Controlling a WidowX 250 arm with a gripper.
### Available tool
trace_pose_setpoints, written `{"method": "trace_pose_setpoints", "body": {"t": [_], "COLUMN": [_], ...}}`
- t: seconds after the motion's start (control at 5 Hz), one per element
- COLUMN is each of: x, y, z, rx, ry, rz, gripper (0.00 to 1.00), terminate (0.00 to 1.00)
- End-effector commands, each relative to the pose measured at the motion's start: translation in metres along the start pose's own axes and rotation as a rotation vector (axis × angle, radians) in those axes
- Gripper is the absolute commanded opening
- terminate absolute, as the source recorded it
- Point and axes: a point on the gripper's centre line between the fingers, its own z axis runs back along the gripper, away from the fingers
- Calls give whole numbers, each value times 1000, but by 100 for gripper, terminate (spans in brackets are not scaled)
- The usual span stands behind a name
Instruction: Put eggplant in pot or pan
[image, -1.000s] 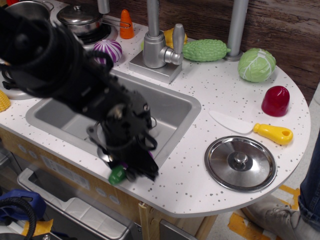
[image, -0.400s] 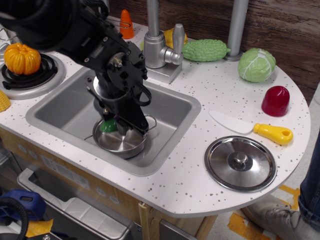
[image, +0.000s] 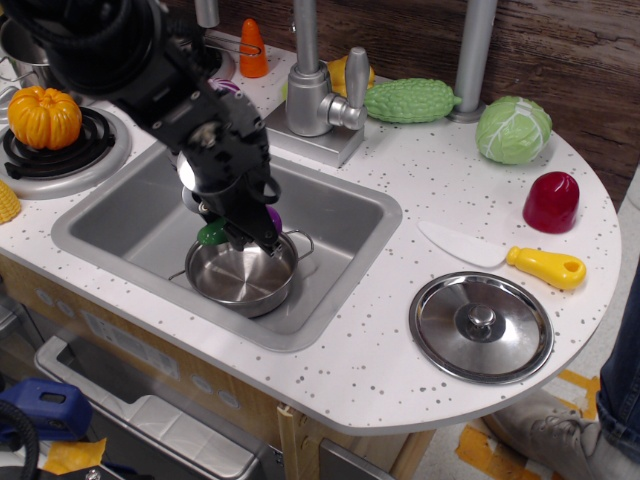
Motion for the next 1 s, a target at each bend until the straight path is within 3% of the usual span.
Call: {"method": "trace_pose_setpoints", "body": {"t": [0.0,0.6,0.8], "x": [1,1,1], "y": [15,15,15], "z": [-6,-6,-6], "rx": [12,12,12], "ry": [-65,-65,-65], "rz": [14,14,14], "gripper": [100,100,100], "terminate": [0,0,100]}}
